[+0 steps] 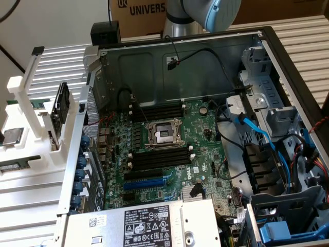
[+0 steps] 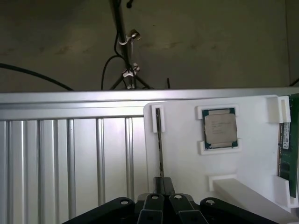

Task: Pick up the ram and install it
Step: 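Pick up the ram and move it above insertion slot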

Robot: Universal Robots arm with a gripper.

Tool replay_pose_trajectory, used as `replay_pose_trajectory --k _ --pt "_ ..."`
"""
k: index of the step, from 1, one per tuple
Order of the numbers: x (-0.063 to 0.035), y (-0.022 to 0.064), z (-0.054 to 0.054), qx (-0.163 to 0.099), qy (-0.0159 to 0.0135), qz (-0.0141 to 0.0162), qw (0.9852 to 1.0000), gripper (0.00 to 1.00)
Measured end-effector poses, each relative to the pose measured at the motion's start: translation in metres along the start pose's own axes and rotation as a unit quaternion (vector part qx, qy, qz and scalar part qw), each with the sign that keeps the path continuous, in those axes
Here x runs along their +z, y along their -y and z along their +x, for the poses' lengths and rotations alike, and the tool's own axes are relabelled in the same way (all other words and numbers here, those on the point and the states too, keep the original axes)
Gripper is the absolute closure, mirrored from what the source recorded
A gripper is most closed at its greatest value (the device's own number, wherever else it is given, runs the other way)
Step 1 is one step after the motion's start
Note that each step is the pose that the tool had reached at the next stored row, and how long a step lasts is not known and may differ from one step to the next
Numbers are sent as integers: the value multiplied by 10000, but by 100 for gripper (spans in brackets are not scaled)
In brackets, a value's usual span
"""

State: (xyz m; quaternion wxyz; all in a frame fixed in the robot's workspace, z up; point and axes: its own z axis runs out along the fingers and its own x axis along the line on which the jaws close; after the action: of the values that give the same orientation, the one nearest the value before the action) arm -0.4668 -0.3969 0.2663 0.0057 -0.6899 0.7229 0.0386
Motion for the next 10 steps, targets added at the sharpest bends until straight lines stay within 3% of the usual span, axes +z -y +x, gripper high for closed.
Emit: replay_pose_trajectory --k 7,10 --pt "124 32 1 -28 -3 -9 10000 90" --pt "152 33 -29 -34 -41 -15 10000 90"
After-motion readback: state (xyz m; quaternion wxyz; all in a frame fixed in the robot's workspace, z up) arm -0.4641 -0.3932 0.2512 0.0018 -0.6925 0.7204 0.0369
